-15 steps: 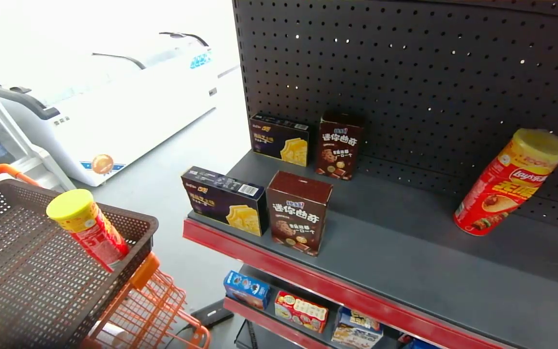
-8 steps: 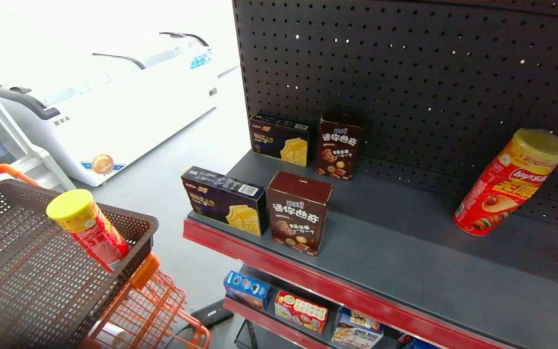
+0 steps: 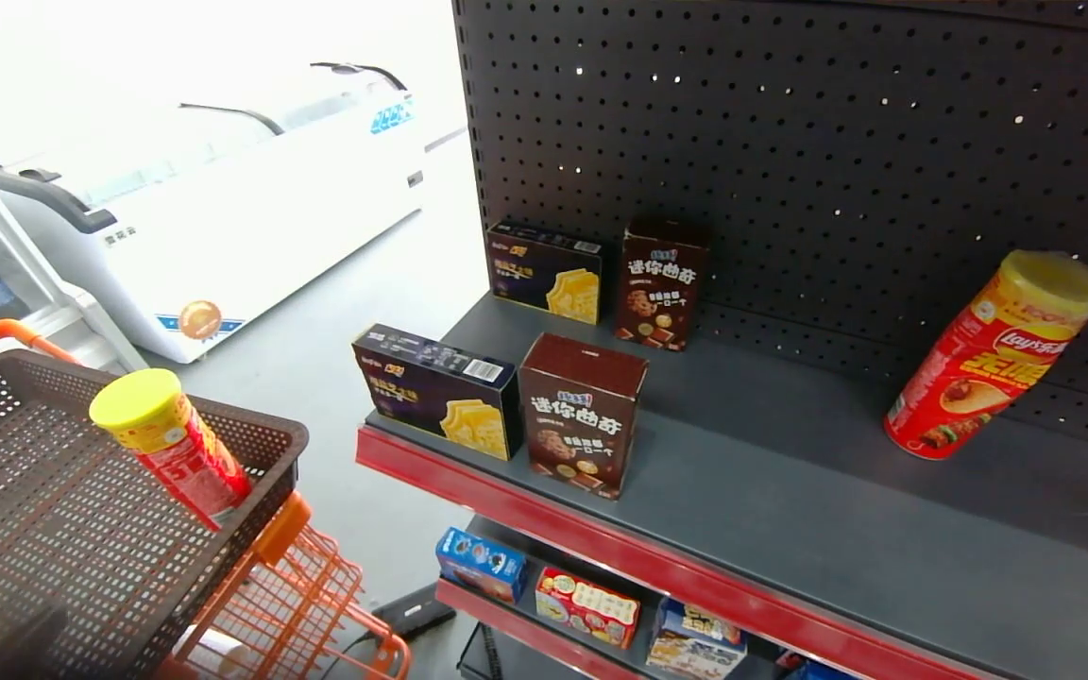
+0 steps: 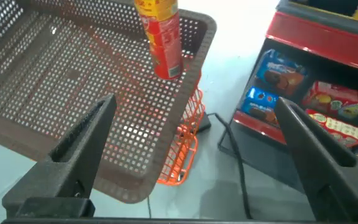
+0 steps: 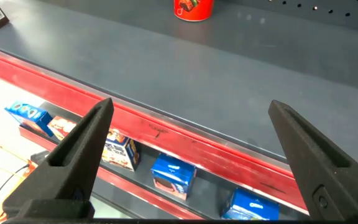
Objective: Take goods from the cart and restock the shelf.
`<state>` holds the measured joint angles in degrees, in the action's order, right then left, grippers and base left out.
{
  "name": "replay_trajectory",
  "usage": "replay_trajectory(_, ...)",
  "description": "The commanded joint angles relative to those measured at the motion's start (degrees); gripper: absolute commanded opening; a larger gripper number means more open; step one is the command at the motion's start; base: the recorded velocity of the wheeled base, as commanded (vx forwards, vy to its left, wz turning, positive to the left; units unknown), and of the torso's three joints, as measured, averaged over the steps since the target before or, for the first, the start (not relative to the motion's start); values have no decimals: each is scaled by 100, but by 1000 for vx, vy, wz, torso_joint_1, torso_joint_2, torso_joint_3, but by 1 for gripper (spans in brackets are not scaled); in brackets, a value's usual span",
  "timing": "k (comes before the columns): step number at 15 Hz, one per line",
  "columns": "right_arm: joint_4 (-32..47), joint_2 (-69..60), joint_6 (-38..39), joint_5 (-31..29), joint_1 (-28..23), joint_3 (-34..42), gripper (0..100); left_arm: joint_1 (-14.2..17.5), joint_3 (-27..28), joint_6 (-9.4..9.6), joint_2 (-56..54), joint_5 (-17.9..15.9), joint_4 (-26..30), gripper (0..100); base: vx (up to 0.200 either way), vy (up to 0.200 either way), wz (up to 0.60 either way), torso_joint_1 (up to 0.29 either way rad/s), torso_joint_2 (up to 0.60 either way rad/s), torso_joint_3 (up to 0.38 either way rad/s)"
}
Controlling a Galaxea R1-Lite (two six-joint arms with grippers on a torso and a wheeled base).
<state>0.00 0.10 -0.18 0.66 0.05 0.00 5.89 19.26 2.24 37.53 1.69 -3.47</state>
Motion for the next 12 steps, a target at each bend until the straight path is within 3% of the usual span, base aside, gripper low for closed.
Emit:
replay_trajectory(1,0,8,1,4,4,0,100,1160,148,-31,1599,-547,-575,100,0,0,0,0,0,0)
replay_trajectory(2,0,8,-8,4,4,0,100,1327,148,66,1792,-618,-725,100,0,0,0,0,0,0)
replay_trajectory(3,0,8,-8,4,4,0,100,1485,148,356,2082,-574,-892,100,0,0,0,0,0,0)
replay_trajectory(4,0,8,1,4,4,0,100,1591,113,452,2434,-565,-1103,100,0,0,0,0,0,0)
replay_trajectory(7,0,8,1,4,4,0,100,1468,-160,382,3682,-583,-3019,100,0,0,0,0,0,0)
replay_trajectory(8,0,8,1,4,4,0,100,1398,-203,382,3858,-583,-3326,100,0,0,0,0,0,0)
replay_trajectory(9,0,8,1,4,4,0,100,1231,-397,409,4412,-583,-4258,100,0,0,0,0,0,0)
replay_trajectory(12,0,8,-8,4,4,0,100,1064,-537,400,5255,-574,-5524,100,0,0,0,0,0,0)
